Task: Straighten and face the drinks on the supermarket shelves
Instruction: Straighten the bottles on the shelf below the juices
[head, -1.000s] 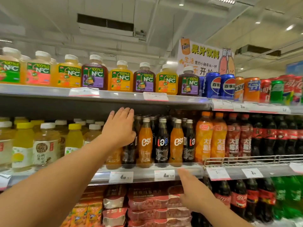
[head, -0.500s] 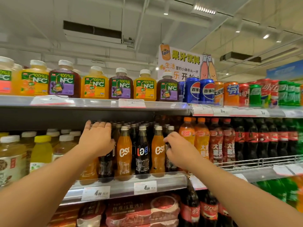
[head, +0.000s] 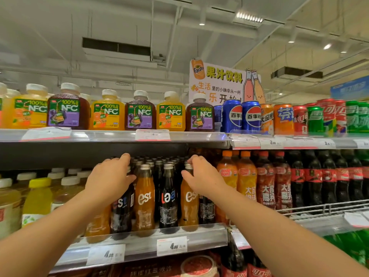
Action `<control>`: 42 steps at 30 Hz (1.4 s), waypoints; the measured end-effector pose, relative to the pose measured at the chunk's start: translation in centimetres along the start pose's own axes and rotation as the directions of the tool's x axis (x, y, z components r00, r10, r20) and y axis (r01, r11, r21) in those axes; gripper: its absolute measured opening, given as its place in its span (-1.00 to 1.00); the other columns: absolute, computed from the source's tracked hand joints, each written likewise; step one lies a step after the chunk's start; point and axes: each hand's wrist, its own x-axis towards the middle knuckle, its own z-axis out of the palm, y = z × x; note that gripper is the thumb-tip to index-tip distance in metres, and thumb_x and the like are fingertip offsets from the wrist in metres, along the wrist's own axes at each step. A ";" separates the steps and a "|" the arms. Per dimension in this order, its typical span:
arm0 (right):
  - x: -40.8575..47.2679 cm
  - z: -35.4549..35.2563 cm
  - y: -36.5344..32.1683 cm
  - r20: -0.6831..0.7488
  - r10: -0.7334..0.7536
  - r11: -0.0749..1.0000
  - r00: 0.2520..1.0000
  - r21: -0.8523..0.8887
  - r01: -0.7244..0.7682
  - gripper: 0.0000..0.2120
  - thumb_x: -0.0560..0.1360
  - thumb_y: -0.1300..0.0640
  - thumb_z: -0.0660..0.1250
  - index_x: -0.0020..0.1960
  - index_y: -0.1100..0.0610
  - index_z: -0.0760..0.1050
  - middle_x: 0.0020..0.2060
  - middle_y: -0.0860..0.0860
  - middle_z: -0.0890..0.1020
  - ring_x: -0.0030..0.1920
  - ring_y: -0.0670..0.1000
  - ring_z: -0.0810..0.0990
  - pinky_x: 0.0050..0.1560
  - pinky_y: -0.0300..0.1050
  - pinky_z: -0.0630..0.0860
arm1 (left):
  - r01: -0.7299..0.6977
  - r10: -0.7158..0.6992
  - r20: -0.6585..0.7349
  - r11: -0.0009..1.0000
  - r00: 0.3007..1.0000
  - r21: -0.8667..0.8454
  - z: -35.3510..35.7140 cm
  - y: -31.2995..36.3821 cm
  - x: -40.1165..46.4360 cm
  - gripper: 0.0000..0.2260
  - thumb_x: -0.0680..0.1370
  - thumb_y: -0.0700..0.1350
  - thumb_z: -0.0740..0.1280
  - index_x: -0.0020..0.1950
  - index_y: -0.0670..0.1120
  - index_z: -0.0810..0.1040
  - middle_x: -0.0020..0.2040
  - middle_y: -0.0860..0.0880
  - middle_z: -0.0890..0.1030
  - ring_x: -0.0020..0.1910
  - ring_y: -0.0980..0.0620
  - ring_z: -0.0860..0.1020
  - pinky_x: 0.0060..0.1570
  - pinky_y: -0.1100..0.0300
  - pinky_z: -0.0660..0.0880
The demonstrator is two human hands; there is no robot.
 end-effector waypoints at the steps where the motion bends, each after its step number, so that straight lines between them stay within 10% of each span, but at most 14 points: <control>1: 0.1 0.0 0.0 -0.020 0.004 1.000 1.000 0.019 -0.004 -0.56 0.54 -0.19 0.23 0.33 -0.01 0.30 0.27 -0.02 0.43 0.13 0.06 0.53 -0.02 -0.01 0.52 | 0.023 -0.022 0.023 0.997 0.999 -0.069 -0.1 0.0 0.0 -0.61 0.51 0.07 0.38 0.24 0.01 0.33 0.13 -0.04 0.59 0.06 -0.06 0.57 -0.04 0.05 0.58; 7: -0.1 0.6 0.0 -0.025 0.060 0.993 0.998 0.102 -0.057 -0.66 0.49 -0.21 0.30 0.06 -0.21 0.15 -0.21 -0.13 0.48 -0.25 -0.08 0.54 -0.22 -0.01 0.61 | 0.100 -0.102 0.009 0.950 0.995 -0.294 -0.1 0.1 -0.7 -0.63 0.48 0.00 0.45 0.15 0.00 0.33 0.12 -0.05 0.58 0.04 -0.06 0.58 -0.08 0.04 0.57; 12: -0.8 0.9 0.0 -0.006 0.141 0.965 0.990 0.226 -0.136 -0.47 0.50 -0.21 0.28 0.38 -0.04 0.26 -0.03 -0.12 0.51 -0.06 -0.04 0.54 -0.10 -0.07 0.57 | 0.122 -0.122 0.020 0.933 0.992 -0.338 -0.3 -0.1 -1.2 -0.71 0.52 0.02 0.38 0.11 0.03 0.31 -0.12 0.02 0.53 -0.21 0.03 0.56 -0.26 0.07 0.60; 19: -3.6 -0.2 -0.4 -0.057 0.078 0.969 0.995 0.238 -0.063 -0.77 0.53 -0.20 0.25 -0.05 -0.04 0.42 -0.24 -0.12 0.53 -0.25 -0.11 0.50 -0.36 -0.21 0.33 | 0.120 -0.127 0.013 0.891 0.992 -0.438 -0.9 0.4 -2.2 -0.78 0.53 -0.01 0.37 0.08 0.02 0.38 -0.16 0.00 0.56 -0.28 0.07 0.55 -0.41 0.19 0.50; 27: -5.7 -4.0 -4.8 -0.171 -0.109 0.945 0.979 0.287 0.155 -0.78 0.54 -0.18 0.25 0.08 -0.09 0.45 -0.22 -0.18 0.55 -0.24 -0.17 0.52 -0.29 -0.29 0.37 | -0.064 -0.109 -0.240 0.787 0.964 -0.613 -4.3 -0.1 -3.7 -0.77 0.51 -0.01 0.39 0.09 -0.02 0.44 -0.11 0.03 0.54 -0.21 0.05 0.53 -0.33 0.15 0.44; 32: -5.7 -4.2 -9.0 -0.163 -0.113 0.914 0.980 0.370 0.167 -0.77 0.53 -0.16 0.28 0.05 -0.03 0.49 -0.16 -0.12 0.60 -0.14 -0.10 0.57 -0.09 -0.01 0.58 | -0.023 -0.129 -0.184 0.758 0.974 -0.652 -6.6 -2.0 -5.1 -0.77 0.51 0.02 0.39 0.10 0.00 0.46 -0.08 0.05 0.51 -0.10 0.02 0.51 -0.22 0.10 0.43; 42: -3.1 1.7 -14.6 -0.122 -0.139 0.894 0.983 0.411 0.177 -0.80 0.54 -0.17 0.27 0.06 -0.07 0.47 -0.17 -0.15 0.59 -0.15 -0.12 0.56 -0.16 -0.12 0.54 | 0.020 -0.143 -0.165 0.810 0.976 -0.586 -8.1 -9.3 -8.9 -0.81 0.51 0.02 0.39 0.04 0.06 0.43 -0.16 0.14 0.53 -0.18 0.19 0.51 -0.31 0.20 0.47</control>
